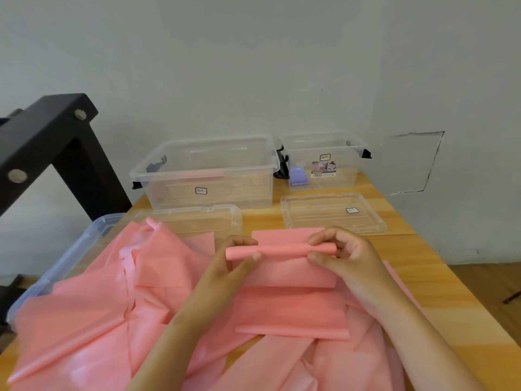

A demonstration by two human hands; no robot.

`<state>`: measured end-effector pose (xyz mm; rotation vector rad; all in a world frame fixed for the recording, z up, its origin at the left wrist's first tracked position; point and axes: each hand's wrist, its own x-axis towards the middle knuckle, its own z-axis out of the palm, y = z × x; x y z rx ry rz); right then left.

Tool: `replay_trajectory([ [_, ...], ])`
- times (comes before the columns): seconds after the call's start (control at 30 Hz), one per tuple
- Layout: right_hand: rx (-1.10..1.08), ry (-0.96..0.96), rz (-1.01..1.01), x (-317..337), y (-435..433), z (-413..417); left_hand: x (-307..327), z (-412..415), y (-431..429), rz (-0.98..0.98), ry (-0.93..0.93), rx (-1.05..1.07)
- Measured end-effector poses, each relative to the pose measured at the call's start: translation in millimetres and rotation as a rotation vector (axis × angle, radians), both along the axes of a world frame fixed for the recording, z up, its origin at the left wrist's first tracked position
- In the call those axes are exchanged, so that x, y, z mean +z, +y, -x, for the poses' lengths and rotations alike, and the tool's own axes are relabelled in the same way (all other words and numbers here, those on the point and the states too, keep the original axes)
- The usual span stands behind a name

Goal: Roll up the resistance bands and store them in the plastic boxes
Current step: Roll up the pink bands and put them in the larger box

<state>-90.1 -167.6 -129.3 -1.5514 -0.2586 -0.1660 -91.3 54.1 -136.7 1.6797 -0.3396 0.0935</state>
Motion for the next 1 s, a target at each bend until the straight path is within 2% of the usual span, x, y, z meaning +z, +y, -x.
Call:
replay_trajectory([
  [0.07,0.003,-0.025,-0.015,1,-1,0,0,1,-1,-0.021,-0.036,-0.014],
  [0.2,-0.02,-0.036,-0.012,0,0,0,0,-3,0,0.153,0.039,0.028],
  [0.6,-0.02,0.004,0.033,-1,4,2,-4,1,-4,-0.088,-0.024,0.093],
  [0.83,-0.025,0.016,-0.006,1,3,2,-3,1,-3,-0.114,-0.044,0.069],
  [1.0,-0.037,0.027,-0.021,0,5,2,5,0,-1,-0.014,-0.007,0.083],
])
